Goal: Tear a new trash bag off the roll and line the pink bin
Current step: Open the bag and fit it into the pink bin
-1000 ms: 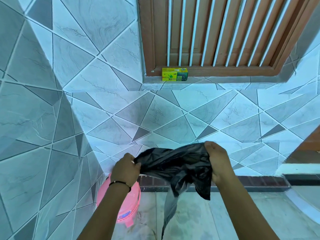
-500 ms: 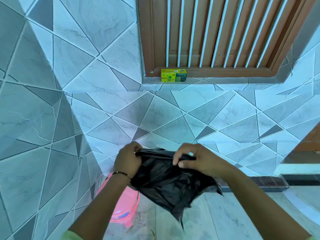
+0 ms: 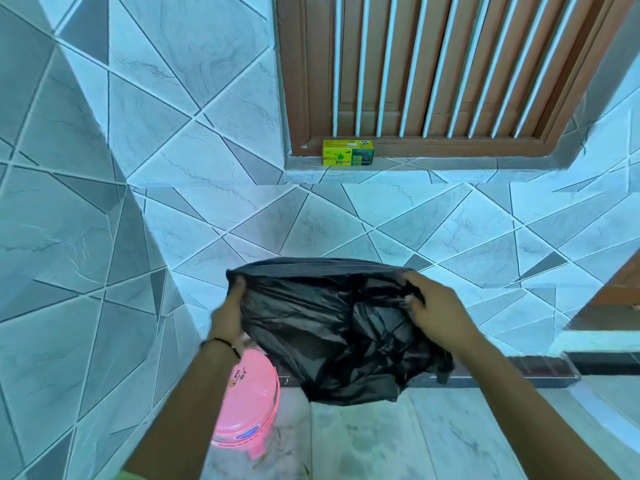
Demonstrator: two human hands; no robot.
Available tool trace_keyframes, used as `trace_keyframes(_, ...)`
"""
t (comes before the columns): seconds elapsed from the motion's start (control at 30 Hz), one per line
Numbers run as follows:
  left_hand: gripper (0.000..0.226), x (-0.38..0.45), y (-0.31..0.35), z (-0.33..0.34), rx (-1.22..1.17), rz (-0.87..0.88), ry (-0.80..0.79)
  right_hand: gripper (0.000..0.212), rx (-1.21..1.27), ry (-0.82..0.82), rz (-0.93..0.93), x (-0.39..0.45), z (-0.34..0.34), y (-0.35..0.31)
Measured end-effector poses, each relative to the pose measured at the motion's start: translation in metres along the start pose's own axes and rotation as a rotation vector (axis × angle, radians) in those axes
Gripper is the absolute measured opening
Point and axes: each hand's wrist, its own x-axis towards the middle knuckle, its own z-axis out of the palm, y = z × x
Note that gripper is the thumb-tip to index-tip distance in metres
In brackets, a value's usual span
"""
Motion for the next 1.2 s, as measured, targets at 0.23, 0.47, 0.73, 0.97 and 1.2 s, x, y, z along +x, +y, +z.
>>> trace_keyframes(0.23, 0.029, -0.007, -0.043, 0.046, 0.143, 0.105, 0.074, 0.043, 0.146, -0.063, 0.009, 0.000, 0.026, -0.019)
trace_keyframes(0.47, 0.031, -0.005, -0.020, -0.019, 0.890, 0.461, 0.369, 0.042, -0.139, -0.061, 0.242, 0.005, 0.006, 0.033)
trace_keyframes(0.73, 0.069, -0.025, -0.036, -0.012, 1.363, 1.141, -0.021, 0.028, -0.245, -0.186, 0.257, 0.009, 0.029, 0.041)
trace_keyframes(0.97, 0.033, -0.015, -0.034, -0.029, 1.658, 0.791, -0.056, 0.056, -0.374, -0.214, 0.342, 0.013, 0.015, 0.064)
trace_keyframes(1.2, 0.031, 0.009, -0.027, -0.036, 1.610, 0.424, 0.118, 0.038, -0.436, -0.277, 0.313, 0.009, 0.024, 0.063)
